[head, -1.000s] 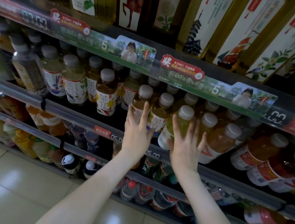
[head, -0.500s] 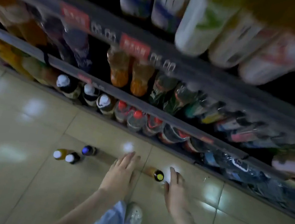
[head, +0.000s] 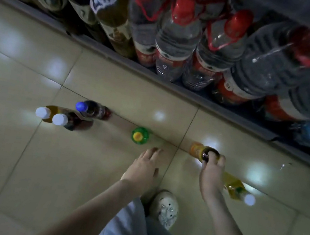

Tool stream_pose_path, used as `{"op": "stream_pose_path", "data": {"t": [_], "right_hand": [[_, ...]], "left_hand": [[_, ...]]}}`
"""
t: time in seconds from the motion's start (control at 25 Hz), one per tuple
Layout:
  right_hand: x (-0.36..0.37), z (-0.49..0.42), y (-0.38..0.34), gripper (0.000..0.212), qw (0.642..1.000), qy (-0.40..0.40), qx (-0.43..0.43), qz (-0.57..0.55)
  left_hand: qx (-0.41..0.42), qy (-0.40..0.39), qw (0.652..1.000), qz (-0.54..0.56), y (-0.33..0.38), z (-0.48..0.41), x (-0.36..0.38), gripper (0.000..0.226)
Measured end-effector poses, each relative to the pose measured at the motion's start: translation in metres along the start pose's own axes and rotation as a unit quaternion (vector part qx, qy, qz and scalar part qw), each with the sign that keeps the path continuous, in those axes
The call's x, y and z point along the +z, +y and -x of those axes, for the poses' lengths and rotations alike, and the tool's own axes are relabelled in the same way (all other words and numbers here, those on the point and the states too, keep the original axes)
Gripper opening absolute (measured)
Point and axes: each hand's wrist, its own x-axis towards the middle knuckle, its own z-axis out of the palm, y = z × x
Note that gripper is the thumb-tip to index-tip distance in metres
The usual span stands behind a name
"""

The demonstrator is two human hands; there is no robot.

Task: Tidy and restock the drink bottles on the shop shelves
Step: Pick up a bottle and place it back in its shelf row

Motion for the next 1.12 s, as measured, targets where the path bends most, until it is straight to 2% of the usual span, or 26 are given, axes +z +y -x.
{"op": "stream_pose_path", "data": {"t": [0.12,0.24,0.36,0.44,0.52,0.6,0.68,0.76,0.84,1.0,1.12], "right_hand": [[-0.02,-0.003,0.0,0.027,0.999,-0.012,0.03,0.004],[-0.08,0.039,-0.016,0.02,0.999,-0.037,-0.014,-0.014],[-0.195,0.11,-0.046,0.02,0.993,-0.003,-0.076,-0.09],[-0.293,0.159,-0.068,0.02,0.978,0.021,-0.107,-0.176],[-0.395,0.213,-0.095,0.022,0.962,0.031,-0.137,-0.233],[-0.479,0.26,-0.12,0.026,0.936,0.058,-0.155,-0.311],[-0.546,0.298,-0.14,0.034,0.888,0.106,-0.145,-0.424],[-0.596,0.331,-0.155,0.049,0.841,0.141,-0.129,-0.507],[-0.623,0.353,-0.166,0.059,0.811,0.137,-0.124,-0.555],[-0.649,0.39,-0.19,0.046,0.79,0.063,-0.133,-0.595],[-0.677,0.411,-0.199,0.037,0.745,0.061,-0.157,-0.646]], "left_hand": [[0.0,0.014,1.0,0.02,0.013,0.005,-0.011,0.062],[0.026,0.039,0.999,0.022,0.058,0.034,-0.054,0.059],[0.098,-0.005,0.995,0.004,0.117,0.078,-0.114,0.064],[0.152,-0.067,0.985,-0.042,0.161,0.113,-0.156,0.077],[0.187,-0.084,0.977,-0.054,0.214,0.157,-0.205,0.086],[0.204,-0.027,0.978,-0.037,0.269,0.199,-0.262,0.078],[0.259,0.043,0.963,-0.053,0.32,0.24,-0.319,0.068],[0.306,0.069,0.946,-0.077,0.364,0.285,-0.368,0.062],[0.316,0.067,0.944,-0.065,0.397,0.322,-0.405,0.059],[0.346,0.06,0.936,0.005,0.444,0.38,-0.454,0.068],[0.374,0.088,0.923,-0.025,0.472,0.411,-0.475,0.043]]}}
